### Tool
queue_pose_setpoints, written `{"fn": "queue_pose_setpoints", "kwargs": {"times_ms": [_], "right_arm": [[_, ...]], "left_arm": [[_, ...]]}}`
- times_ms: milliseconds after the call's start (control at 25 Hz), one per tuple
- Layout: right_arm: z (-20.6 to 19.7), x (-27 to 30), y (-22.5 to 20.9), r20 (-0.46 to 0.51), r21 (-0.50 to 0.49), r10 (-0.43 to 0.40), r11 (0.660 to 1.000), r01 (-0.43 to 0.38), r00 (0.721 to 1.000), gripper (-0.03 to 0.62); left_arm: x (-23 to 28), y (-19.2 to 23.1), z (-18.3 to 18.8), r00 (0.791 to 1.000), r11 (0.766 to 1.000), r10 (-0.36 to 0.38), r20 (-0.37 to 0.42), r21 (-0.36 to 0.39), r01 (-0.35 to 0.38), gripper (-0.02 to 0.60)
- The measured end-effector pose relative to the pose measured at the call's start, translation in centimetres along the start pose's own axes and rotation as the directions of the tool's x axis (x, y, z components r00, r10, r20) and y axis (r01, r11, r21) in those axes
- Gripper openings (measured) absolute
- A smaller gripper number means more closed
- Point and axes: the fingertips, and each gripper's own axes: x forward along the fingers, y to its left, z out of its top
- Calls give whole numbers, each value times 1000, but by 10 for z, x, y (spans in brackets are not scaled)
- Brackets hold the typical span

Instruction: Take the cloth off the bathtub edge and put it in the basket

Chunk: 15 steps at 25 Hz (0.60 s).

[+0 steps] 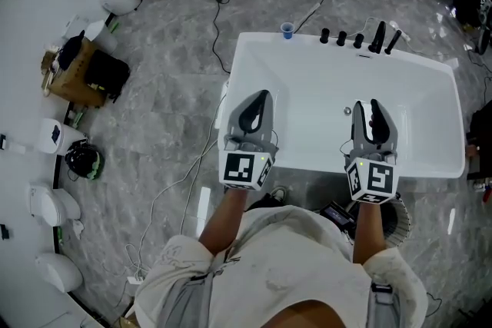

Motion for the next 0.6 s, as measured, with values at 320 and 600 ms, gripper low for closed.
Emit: {"fn": "queue_pose_setpoints", "kwargs": {"times_ms": [320, 600], "right_arm": [[8, -3, -1, 14, -39, -60, 997, 60, 998, 16], [8, -2, -5, 15, -44, -61, 997, 62, 998, 2]], "left_arm": [[3, -3, 4, 1000, 1000, -13, 9, -9, 13, -3], [8, -10, 1, 1000, 1000, -25, 6, -16, 25, -3]]}}
